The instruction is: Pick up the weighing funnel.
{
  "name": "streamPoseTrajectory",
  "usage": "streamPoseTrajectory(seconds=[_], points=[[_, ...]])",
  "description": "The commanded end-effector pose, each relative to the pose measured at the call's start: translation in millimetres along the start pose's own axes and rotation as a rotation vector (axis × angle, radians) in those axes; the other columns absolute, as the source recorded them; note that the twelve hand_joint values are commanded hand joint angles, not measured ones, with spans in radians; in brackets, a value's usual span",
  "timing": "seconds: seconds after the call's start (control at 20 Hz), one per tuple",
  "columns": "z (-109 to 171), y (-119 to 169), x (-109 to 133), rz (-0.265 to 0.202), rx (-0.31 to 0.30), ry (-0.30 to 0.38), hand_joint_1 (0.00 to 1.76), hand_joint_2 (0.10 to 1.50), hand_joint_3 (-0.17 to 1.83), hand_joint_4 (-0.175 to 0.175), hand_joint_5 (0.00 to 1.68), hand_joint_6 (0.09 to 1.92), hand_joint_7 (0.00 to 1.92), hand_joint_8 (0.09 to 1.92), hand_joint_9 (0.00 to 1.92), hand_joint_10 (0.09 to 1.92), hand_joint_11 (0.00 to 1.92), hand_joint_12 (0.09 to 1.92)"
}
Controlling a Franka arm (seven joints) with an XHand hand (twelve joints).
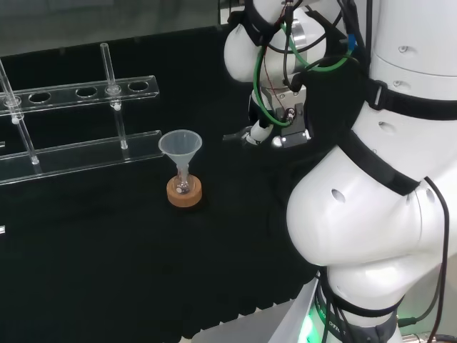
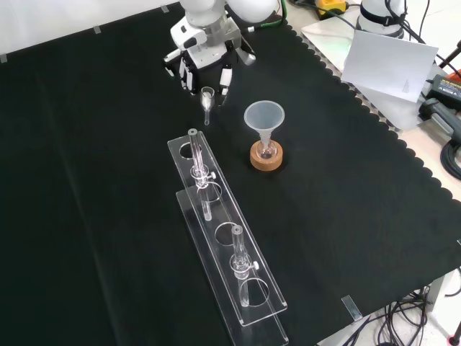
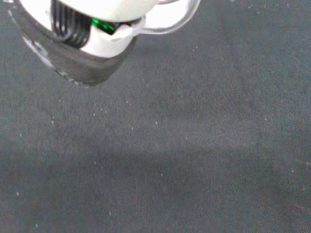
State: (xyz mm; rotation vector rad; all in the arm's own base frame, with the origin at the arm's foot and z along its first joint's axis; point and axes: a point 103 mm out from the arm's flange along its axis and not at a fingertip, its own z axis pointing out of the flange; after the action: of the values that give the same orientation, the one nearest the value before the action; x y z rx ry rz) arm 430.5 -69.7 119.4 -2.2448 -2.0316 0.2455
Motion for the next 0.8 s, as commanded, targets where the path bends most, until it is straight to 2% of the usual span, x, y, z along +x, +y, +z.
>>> streamPoseTrajectory(seconds=[0.05,0.5,0.8], points=[[-15,-1,-18,0.023,-0.023,0.040,1.12,0.77,0.35,0.175,1.41,0.30,1.60,0.09,1.08,0.21,0.08,1.58],[-40,-4,-6,0.041,-0.079,0.054,1.12,0.77,0.35,0.175,1.41,0.30,1.60,0.09,1.09,0.21,0.08,1.58],[-60,-10,-10,0.048,-0.103,0.068,1.12,0.78,0.35,0.175,1.41,0.30,1.60,0.09,1.09,0.21,0.08,1.58]])
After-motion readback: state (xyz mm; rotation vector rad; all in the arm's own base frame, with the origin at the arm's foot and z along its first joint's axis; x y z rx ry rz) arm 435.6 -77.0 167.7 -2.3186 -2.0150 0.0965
